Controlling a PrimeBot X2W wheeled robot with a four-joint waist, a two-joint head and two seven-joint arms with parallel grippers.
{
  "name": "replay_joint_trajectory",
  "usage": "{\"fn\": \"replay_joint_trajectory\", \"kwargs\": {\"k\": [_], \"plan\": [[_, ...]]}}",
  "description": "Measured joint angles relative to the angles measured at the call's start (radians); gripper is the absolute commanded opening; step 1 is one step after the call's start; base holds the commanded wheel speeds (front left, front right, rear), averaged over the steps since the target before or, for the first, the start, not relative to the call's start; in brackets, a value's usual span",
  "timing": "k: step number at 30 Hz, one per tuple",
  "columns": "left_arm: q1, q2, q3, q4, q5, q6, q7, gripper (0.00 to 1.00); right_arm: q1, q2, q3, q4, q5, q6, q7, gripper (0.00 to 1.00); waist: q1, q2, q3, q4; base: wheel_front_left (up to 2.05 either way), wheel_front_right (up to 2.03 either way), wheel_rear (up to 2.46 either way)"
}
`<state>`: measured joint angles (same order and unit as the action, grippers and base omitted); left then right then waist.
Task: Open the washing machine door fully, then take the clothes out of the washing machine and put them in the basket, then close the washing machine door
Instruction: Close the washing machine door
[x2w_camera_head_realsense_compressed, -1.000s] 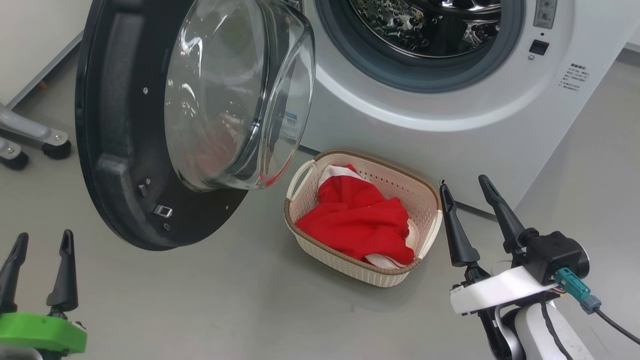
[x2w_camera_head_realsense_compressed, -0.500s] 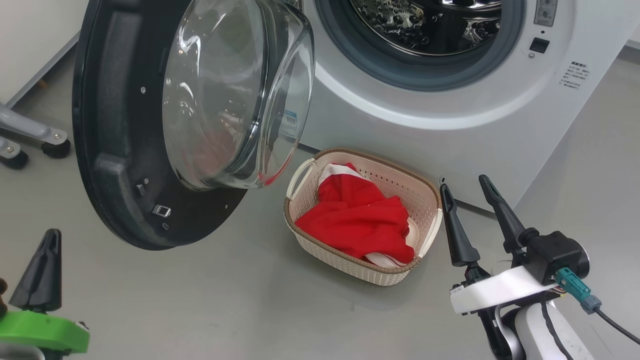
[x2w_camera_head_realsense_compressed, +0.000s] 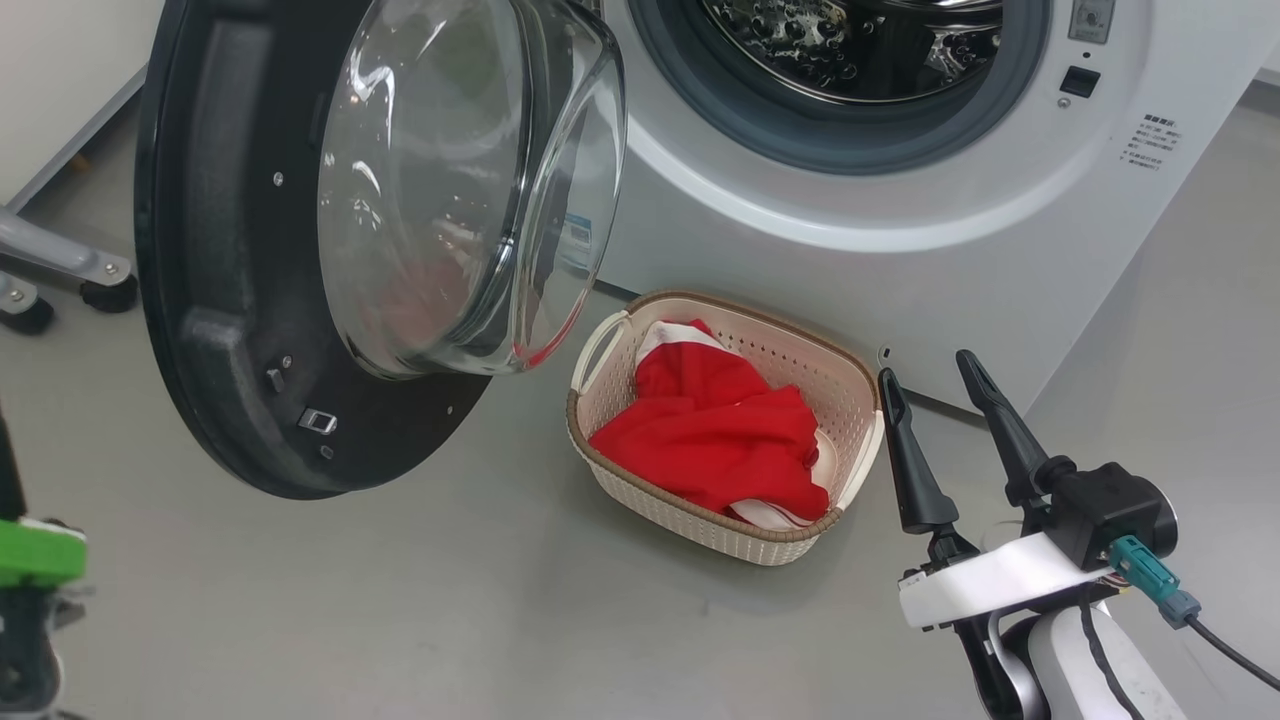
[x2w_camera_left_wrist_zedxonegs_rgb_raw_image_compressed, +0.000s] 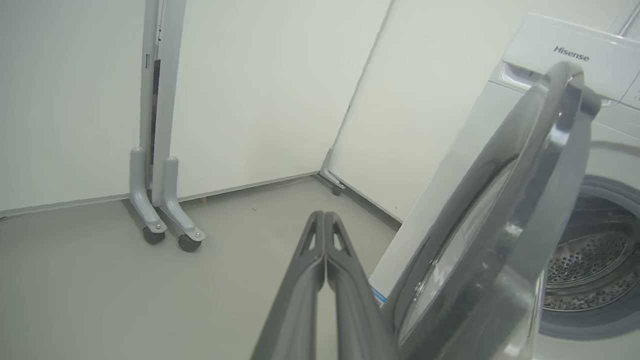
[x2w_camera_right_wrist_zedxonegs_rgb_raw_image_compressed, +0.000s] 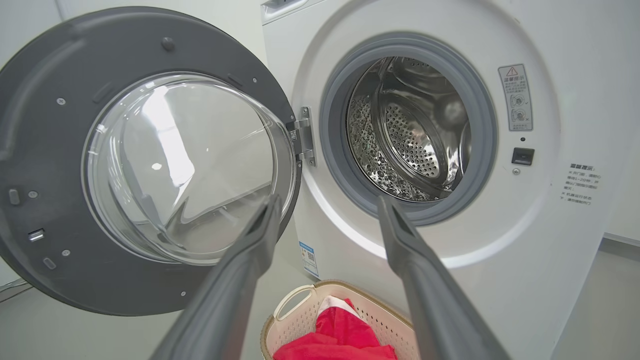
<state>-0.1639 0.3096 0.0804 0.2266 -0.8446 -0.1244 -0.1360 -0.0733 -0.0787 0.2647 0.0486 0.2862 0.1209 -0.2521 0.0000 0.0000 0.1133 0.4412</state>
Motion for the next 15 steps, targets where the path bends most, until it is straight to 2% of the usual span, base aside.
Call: {"fn": "replay_joint_trajectory", "kwargs": {"k": [3, 7, 9, 15], "plan": [[-0.047, -0.019, 0.05, 0.02, -0.118, 0.0, 0.062, 0.0, 0.0, 0.0, 0.001, 0.0, -0.005, 0.0, 0.0, 1.0, 0.0, 0.0001, 0.003, -0.002, 0.0, 0.0, 0.0], [-0.082, -0.082, 0.113, 0.072, -0.324, 0.004, 0.191, 0.0, 0.0, 0.0, 0.003, 0.0, -0.006, 0.0, 0.0, 1.0, 0.0, 0.0, 0.007, -0.006, 0.0, 0.0, 0.0], [-0.094, -0.099, 0.14, 0.09, -0.391, 0.026, 0.237, 0.0, 0.0, 0.0, 0.012, 0.002, -0.007, 0.0, 0.0, 1.0, 0.0, 0.0, 0.008, -0.01, 0.0, 0.0, 0.0], [-0.172, -0.104, 0.219, 0.118, -0.561, 0.098, 0.36, 0.0, -0.001, 0.0, 0.021, 0.005, -0.008, 0.0, 0.0, 1.0, 0.0, 0.0, 0.014, -0.031, 0.0, 0.0, 0.0]]}}
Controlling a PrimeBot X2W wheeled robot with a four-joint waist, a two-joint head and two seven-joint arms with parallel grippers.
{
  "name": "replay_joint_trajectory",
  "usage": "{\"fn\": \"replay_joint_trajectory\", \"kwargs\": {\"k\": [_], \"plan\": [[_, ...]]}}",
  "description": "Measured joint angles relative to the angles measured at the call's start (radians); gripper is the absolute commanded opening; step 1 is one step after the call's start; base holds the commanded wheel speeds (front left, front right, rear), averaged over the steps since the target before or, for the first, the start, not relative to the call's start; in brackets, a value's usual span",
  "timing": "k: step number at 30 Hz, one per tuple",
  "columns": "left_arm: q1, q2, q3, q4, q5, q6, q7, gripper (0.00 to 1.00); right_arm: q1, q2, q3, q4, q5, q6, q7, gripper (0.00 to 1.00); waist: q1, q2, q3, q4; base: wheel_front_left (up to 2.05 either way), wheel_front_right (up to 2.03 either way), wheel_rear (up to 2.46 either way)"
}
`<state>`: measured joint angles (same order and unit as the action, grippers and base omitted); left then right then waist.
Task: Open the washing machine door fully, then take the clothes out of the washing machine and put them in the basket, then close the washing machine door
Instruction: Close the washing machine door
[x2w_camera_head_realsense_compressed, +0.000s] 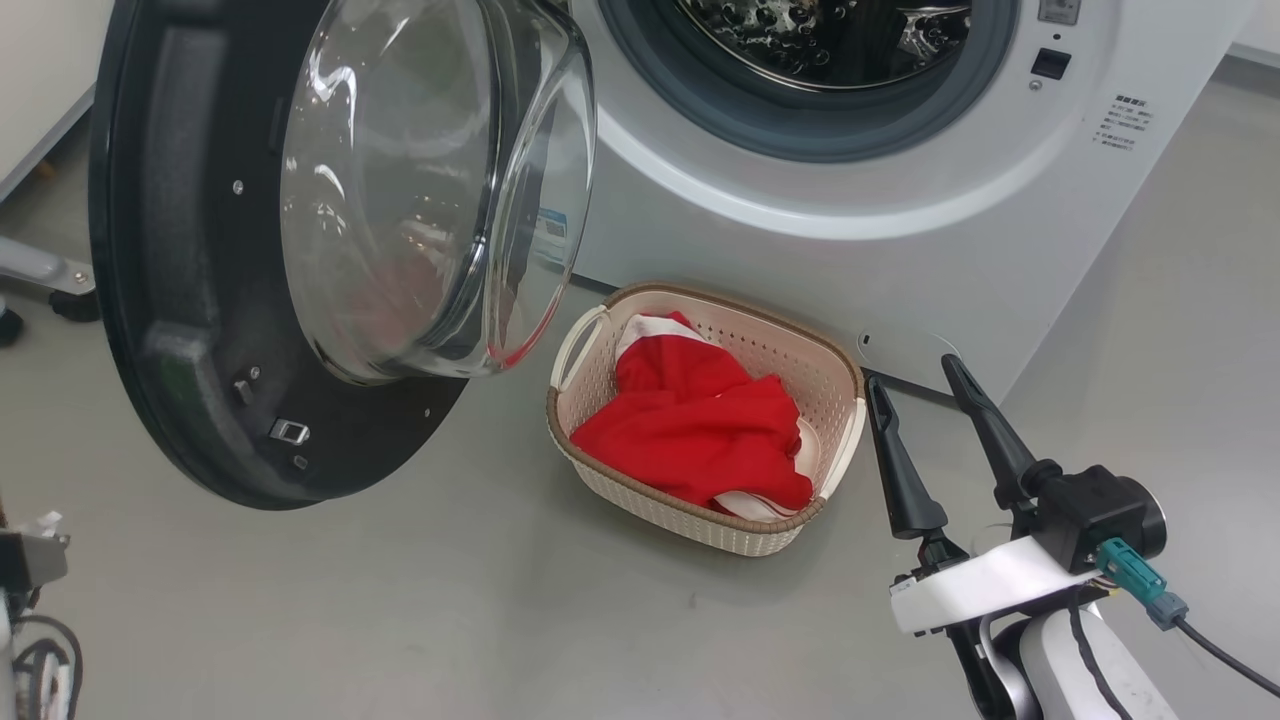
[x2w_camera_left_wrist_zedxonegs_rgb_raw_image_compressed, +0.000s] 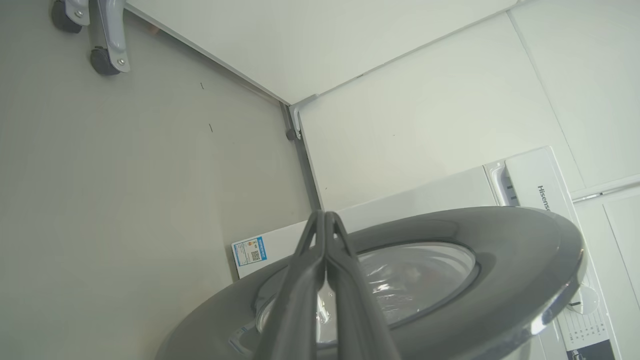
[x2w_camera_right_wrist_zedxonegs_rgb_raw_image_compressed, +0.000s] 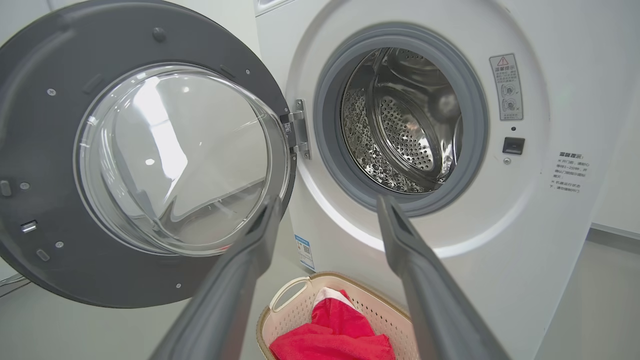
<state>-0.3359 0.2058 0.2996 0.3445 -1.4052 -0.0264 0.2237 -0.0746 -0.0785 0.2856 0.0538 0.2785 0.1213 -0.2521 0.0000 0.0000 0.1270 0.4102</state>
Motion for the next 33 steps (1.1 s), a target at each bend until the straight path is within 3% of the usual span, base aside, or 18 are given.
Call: {"fn": "replay_joint_trajectory", "kwargs": {"k": [5, 11, 33], "plan": [[-0.046, -0.01, 0.022, 0.022, -0.087, 0.072, 0.096, 0.0, 0.0, 0.0, -0.009, 0.0, 0.0, 0.0, 0.0, 1.0, 0.0, 0.0, 0.004, -0.009, 0.0, 0.0, 0.0], [-0.067, -0.008, 0.026, 0.032, -0.143, 0.122, 0.19, 0.0, 0.0, 0.0, -0.008, 0.0, 0.0, 0.0, 0.0, 1.0, 0.0, 0.0, 0.008, -0.018, 0.0, 0.0, 0.0], [-0.072, 0.0, -0.044, 0.016, -0.242, 0.145, 0.45, 0.0, -0.001, 0.005, 0.001, 0.002, 0.0, 0.0, 0.0, 1.0, 0.0, 0.0, -0.003, -0.039, 0.0, 0.0, 0.0]]}}
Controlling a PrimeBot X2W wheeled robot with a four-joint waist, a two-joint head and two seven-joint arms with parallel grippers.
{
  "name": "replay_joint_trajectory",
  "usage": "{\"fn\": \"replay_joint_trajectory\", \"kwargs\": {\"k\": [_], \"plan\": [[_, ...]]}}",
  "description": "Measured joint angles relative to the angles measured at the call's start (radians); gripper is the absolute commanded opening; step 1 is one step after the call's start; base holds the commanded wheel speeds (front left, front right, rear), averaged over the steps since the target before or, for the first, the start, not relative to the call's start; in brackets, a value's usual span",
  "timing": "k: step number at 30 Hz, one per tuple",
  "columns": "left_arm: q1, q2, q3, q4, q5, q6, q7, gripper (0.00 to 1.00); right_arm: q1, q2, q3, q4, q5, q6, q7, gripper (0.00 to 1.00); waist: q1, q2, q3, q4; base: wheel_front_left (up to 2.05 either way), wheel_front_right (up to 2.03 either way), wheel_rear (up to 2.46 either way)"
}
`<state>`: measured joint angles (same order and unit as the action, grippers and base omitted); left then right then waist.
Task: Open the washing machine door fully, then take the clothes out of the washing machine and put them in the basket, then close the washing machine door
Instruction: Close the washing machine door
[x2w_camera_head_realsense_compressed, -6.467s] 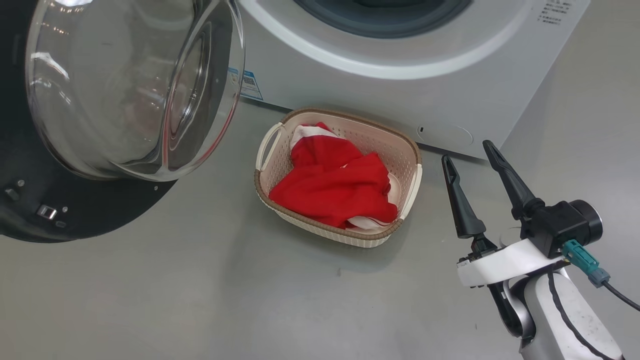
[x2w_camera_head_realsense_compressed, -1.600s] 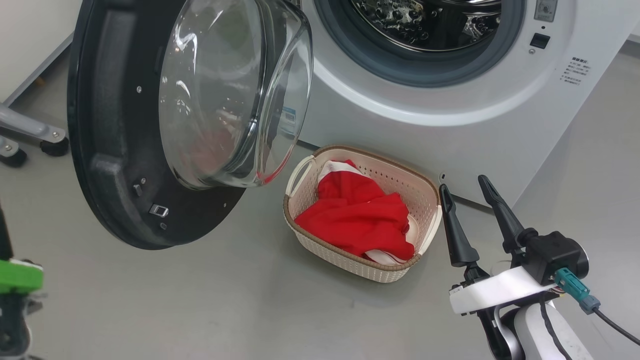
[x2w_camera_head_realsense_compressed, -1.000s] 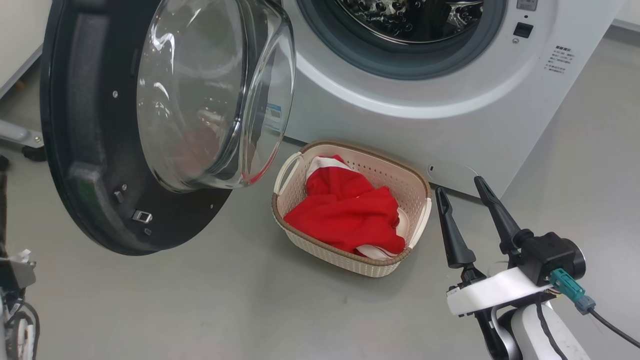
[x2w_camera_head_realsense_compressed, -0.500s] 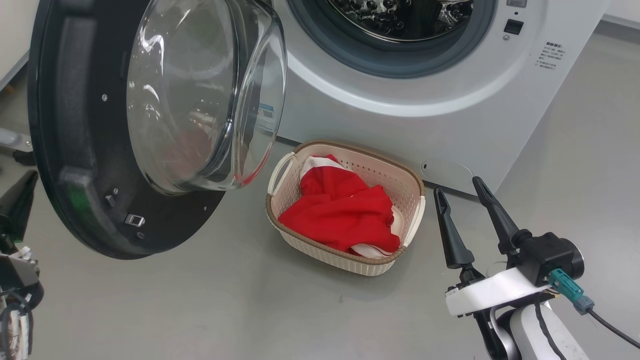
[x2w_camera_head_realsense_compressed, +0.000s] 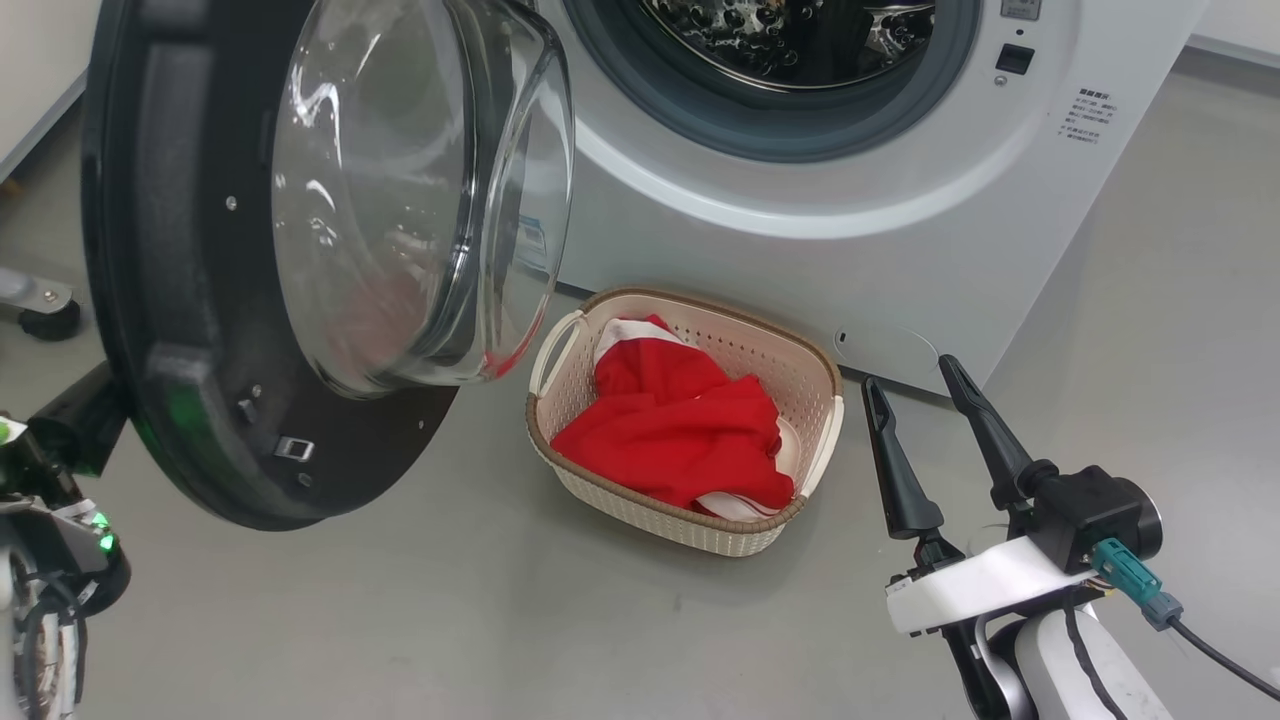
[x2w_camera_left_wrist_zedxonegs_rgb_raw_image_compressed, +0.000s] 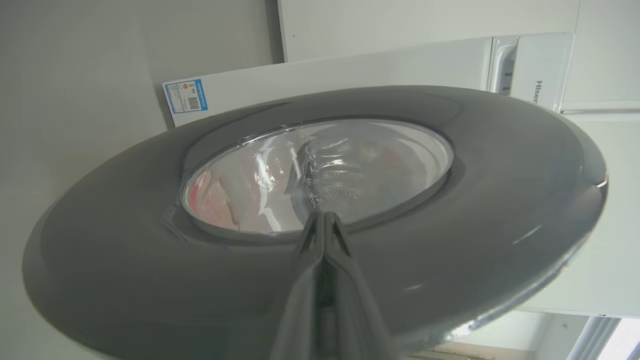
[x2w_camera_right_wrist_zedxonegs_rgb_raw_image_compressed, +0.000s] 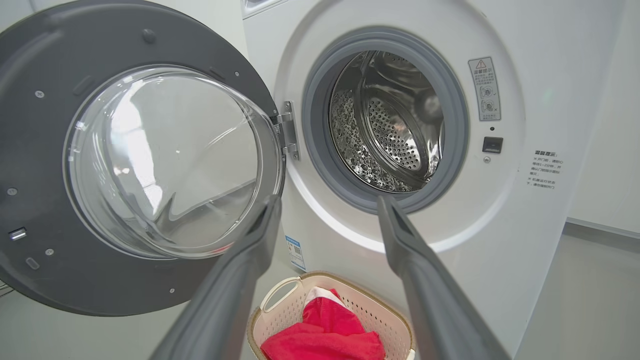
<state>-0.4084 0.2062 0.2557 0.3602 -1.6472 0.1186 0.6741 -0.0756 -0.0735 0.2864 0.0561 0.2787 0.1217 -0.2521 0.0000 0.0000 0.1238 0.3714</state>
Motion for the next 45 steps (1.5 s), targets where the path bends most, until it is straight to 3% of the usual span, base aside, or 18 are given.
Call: {"fn": "replay_joint_trajectory", "kwargs": {"k": [16, 20, 29, 45], "plan": [[0.031, -0.033, -0.048, -0.082, -0.033, 0.001, 0.093, 0.0, -0.008, 0.004, 0.01, 0.0, 0.0, 0.0, 0.0, 1.0, 0.0, 0.0, 0.002, -0.02, 0.0, 0.0, 0.0], [0.048, -0.043, -0.063, -0.103, -0.04, 0.001, 0.11, 0.0, -0.012, 0.005, 0.007, 0.003, 0.0, 0.0, 0.0, 1.0, 0.0, 0.0, 0.004, -0.041, 0.0, 0.0, 0.0], [0.079, -0.122, -0.08, -0.155, -0.102, 0.001, 0.144, 0.0, -0.018, 0.007, 0.005, 0.01, 0.0, 0.0, 0.0, 1.0, 0.0, 0.0, 0.001, -0.095, 0.0, 0.0, 0.0], [0.115, -0.146, -0.098, -0.192, -0.136, 0.008, 0.142, 0.0, -0.019, 0.011, 0.007, 0.014, 0.0, 0.0, 0.0, 1.0, 0.0, 0.0, -0.005, -0.212, 0.0, 0.0, 0.0]]}}
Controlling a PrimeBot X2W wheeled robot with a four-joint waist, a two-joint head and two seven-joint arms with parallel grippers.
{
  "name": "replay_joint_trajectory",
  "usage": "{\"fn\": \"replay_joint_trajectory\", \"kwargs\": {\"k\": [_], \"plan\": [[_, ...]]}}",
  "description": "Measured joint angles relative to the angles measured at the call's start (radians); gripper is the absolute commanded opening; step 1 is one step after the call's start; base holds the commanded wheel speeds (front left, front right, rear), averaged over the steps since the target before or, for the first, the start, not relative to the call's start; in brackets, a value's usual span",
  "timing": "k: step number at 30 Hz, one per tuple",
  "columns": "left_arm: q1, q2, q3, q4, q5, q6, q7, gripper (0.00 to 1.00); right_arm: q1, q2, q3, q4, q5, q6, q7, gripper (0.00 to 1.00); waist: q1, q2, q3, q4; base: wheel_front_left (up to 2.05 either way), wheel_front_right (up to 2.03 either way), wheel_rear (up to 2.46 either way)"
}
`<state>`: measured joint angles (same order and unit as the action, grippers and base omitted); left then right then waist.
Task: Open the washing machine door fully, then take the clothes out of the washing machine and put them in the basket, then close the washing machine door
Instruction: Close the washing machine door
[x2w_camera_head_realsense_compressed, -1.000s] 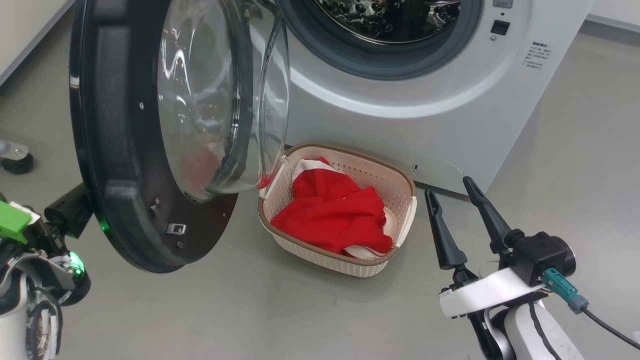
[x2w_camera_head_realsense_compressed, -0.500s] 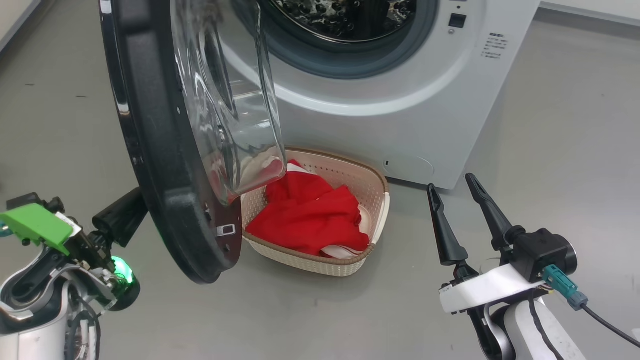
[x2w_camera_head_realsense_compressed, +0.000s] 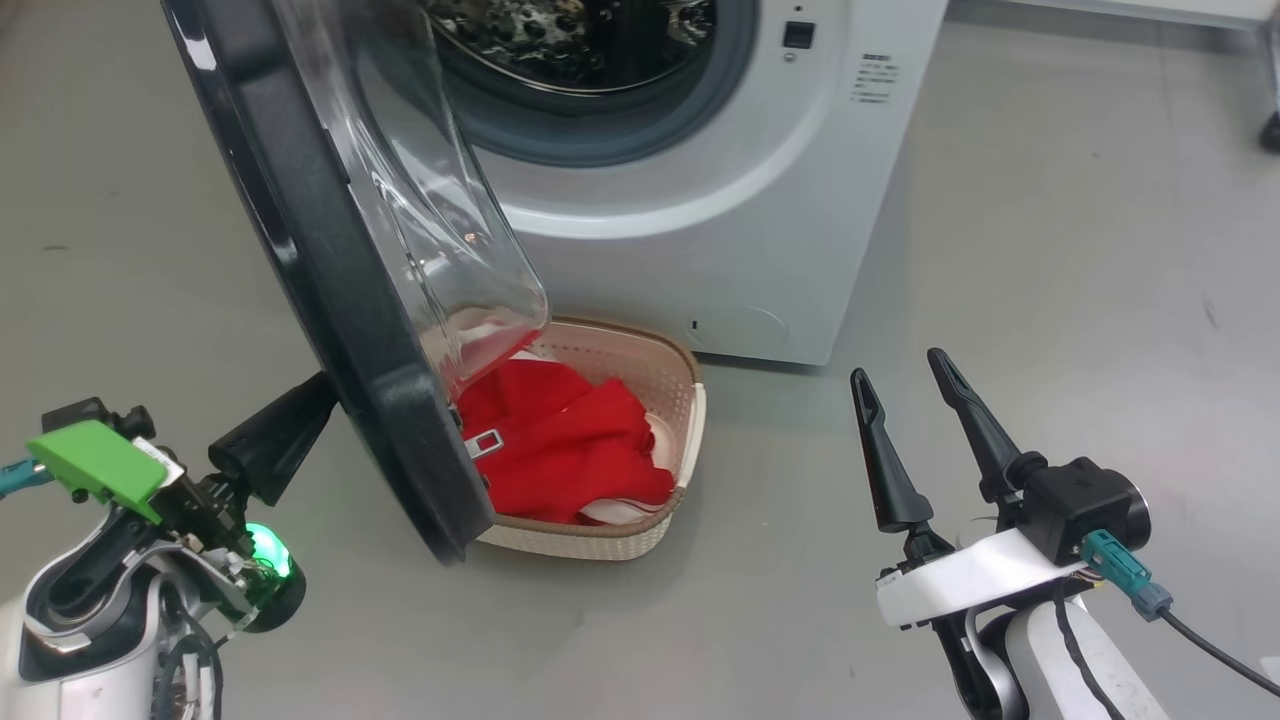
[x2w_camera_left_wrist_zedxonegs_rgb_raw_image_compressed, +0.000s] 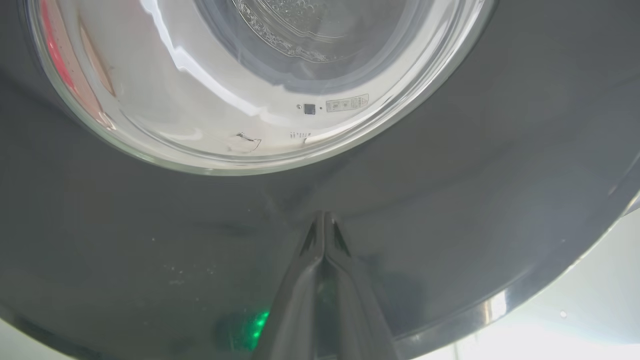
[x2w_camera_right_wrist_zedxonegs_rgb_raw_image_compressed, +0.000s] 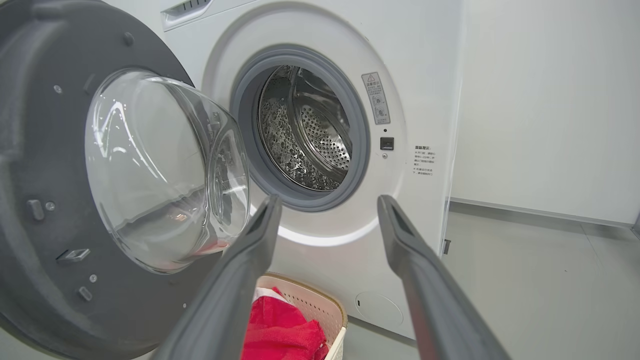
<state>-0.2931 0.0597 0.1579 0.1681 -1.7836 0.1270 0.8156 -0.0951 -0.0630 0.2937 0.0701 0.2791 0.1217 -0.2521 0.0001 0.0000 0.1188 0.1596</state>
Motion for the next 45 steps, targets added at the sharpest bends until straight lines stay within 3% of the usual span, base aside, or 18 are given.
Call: {"fn": "replay_joint_trajectory", "kwargs": {"k": [17, 32, 45], "plan": [[0.01, -0.012, -0.016, -0.015, -0.003, 0.0, -0.066, 0.0, 0.0, 0.002, -0.002, 0.0, 0.002, 0.0, 0.0, 1.0, 0.0, 0.0, -0.003, -0.198, 0.0, 0.0, 0.0], [-0.046, -0.021, 0.022, 0.044, 0.015, 0.0, -0.25, 0.0, 0.0, 0.006, -0.003, -0.004, 0.007, 0.0, 0.0, 1.0, 0.0, 0.0, 0.012, -0.391, 0.0, 0.0, 0.0], [-0.117, -0.028, 0.024, 0.133, 0.026, -0.012, -0.384, 0.0, 0.001, 0.008, -0.013, -0.004, 0.021, 0.0, 0.0, 1.0, 0.0, 0.0, 0.026, -0.512, 0.0, 0.0, 0.0]]}}
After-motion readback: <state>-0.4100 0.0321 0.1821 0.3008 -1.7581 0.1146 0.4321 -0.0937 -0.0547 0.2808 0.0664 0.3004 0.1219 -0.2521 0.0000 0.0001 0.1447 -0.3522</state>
